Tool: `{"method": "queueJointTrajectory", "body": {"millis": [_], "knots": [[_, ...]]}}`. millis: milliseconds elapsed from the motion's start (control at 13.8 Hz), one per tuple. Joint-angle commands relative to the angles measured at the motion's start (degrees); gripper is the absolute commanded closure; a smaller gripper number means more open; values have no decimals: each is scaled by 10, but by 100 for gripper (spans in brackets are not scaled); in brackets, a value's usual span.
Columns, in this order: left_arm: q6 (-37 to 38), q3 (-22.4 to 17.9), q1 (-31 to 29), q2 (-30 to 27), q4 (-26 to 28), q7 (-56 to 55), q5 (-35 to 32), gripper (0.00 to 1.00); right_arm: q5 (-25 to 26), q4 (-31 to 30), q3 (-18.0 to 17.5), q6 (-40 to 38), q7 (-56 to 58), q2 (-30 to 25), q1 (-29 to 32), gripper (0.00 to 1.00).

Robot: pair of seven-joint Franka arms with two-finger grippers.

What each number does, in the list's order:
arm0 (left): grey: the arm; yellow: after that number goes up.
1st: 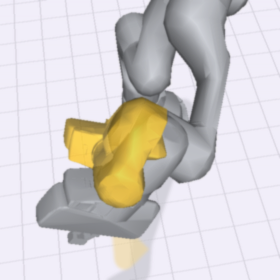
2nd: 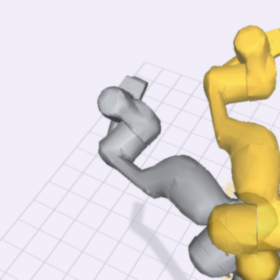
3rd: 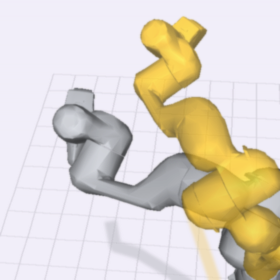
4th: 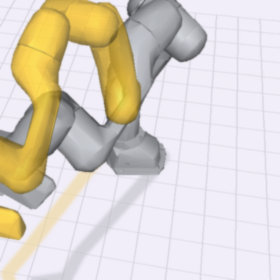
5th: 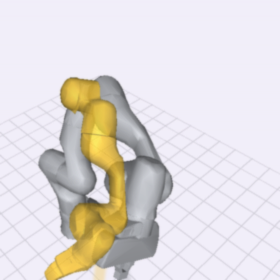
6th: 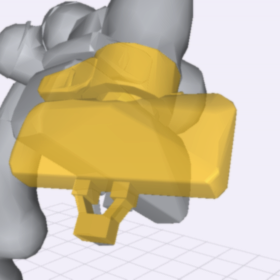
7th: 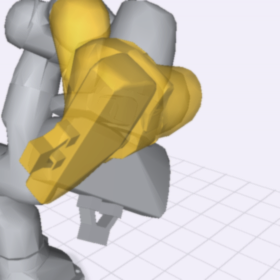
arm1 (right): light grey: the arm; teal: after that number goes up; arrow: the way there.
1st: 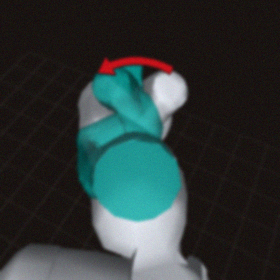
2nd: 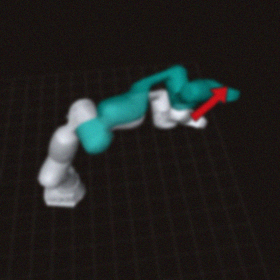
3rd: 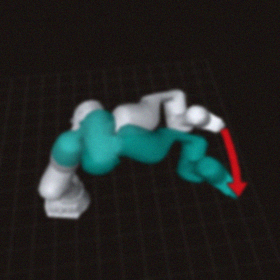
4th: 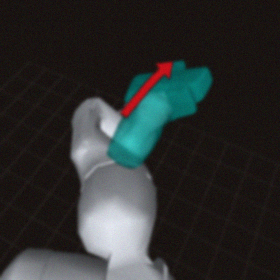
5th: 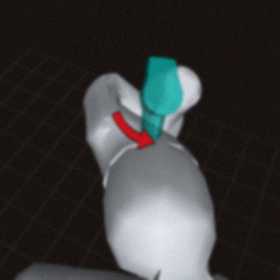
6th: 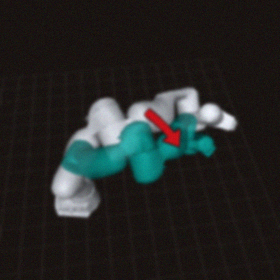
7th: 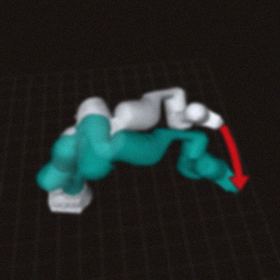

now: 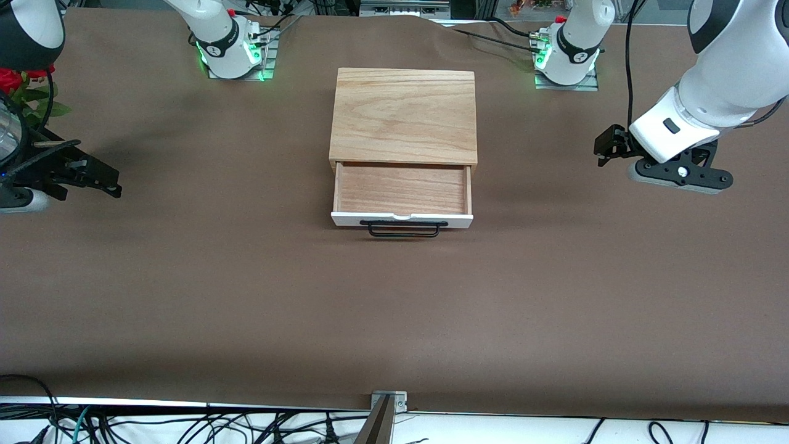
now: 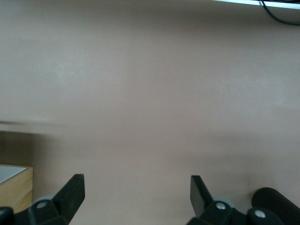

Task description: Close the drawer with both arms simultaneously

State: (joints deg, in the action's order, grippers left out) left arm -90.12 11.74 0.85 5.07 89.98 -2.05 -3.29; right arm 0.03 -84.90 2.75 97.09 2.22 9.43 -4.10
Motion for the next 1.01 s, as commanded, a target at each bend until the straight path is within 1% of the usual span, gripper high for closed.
{"method": "queueJointTrajectory", "body": {"millis": [0,940], "knots": [[12,0,-1,5,-16,-5,8,0,-10,17,2,-10,-8,7,1,0],[6,-7,-7,0,-20,-4,2,0,-9,17,2,-9,-5,9,2,0]]}}
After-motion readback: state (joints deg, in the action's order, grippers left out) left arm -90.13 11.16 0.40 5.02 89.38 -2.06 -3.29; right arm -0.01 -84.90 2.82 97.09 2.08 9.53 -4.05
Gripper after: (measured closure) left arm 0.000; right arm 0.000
